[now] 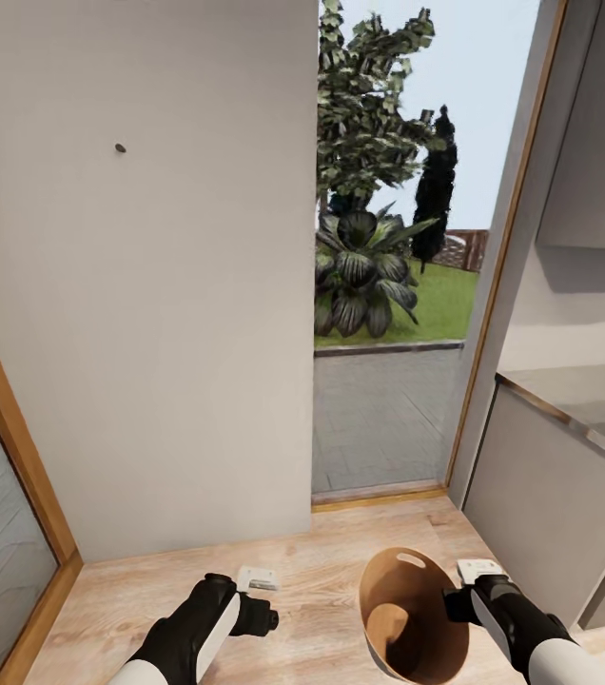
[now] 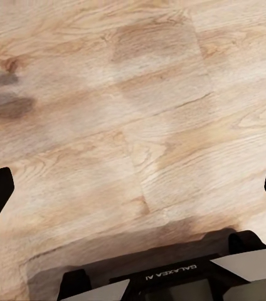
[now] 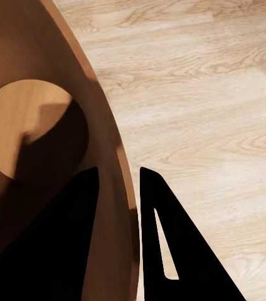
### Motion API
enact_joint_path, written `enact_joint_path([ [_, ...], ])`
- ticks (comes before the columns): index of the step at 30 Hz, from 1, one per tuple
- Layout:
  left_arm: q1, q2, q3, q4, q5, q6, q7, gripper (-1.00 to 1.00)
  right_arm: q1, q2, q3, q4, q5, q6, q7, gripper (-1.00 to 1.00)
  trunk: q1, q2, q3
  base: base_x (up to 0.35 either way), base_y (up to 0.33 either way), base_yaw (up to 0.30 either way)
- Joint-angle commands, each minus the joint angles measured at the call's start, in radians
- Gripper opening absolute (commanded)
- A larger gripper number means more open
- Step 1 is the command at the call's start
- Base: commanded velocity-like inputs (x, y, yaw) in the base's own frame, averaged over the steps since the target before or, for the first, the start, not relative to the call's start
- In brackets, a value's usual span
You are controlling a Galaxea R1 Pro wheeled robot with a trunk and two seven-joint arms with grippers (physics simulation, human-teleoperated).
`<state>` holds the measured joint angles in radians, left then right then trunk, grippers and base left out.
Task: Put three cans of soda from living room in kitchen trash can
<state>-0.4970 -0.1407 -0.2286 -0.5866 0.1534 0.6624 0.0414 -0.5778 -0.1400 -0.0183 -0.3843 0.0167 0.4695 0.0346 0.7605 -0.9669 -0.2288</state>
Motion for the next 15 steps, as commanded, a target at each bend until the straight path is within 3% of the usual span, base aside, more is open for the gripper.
enact_joint_path([
  [1, 0.0, 0.0, 0.0, 0.0, 0.0, -0.001, 0.0, 1.0, 0.0, 0.0, -0.002, -0.001, -0.006, 0.0, 0.004, -1.0, 0.0, 0.0, 0.0, 0.0, 0.0, 0.0],
  [15, 0.001, 0.002, 0.0, -0.003, 0.001, -0.009, 0.0, 1.0, 0.001, 0.002, -0.003, -0.002, -0.007, 0.0, 0.004, -1.0, 0.0, 0.0, 0.008, 0.0, 0.0, 0.0],
])
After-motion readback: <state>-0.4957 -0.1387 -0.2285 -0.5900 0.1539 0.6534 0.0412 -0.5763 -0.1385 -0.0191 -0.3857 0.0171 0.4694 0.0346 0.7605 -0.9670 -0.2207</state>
